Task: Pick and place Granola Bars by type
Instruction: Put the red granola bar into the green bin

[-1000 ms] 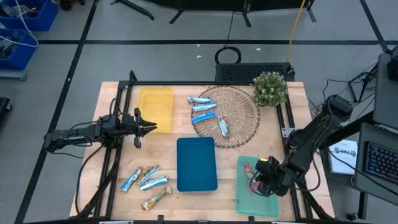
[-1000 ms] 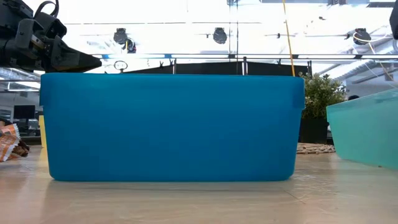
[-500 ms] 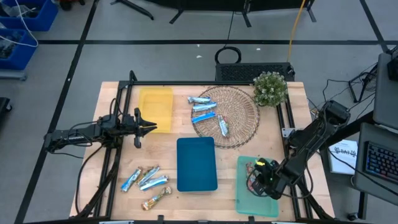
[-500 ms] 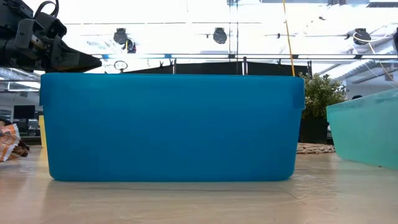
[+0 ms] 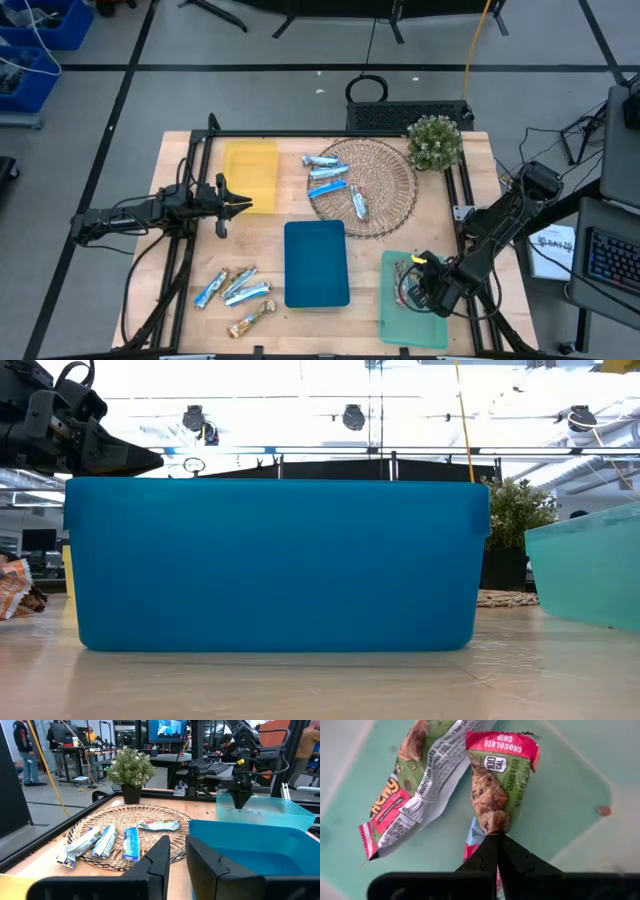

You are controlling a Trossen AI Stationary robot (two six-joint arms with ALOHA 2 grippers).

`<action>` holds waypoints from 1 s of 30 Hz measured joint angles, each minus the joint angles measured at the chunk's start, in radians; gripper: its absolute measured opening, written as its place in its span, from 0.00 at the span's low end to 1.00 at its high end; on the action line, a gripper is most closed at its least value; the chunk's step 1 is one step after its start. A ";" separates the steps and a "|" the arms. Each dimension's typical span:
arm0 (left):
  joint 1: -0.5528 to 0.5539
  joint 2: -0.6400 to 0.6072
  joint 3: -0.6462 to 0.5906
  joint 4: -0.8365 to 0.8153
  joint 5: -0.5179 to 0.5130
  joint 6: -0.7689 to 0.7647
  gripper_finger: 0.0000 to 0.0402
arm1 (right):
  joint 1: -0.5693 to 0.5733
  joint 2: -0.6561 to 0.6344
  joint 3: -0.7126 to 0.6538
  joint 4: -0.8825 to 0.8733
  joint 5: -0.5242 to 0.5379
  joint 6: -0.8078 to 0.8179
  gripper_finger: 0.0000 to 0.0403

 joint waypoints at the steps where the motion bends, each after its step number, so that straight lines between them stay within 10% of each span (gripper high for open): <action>1: 0.000 0.000 0.000 0.000 0.000 0.000 0.17 | 0.000 0.000 0.000 0.005 0.000 0.000 0.00; 30: 0.000 0.000 0.000 0.000 0.000 0.000 0.17 | 0.000 0.000 0.000 -0.047 -0.027 0.030 0.00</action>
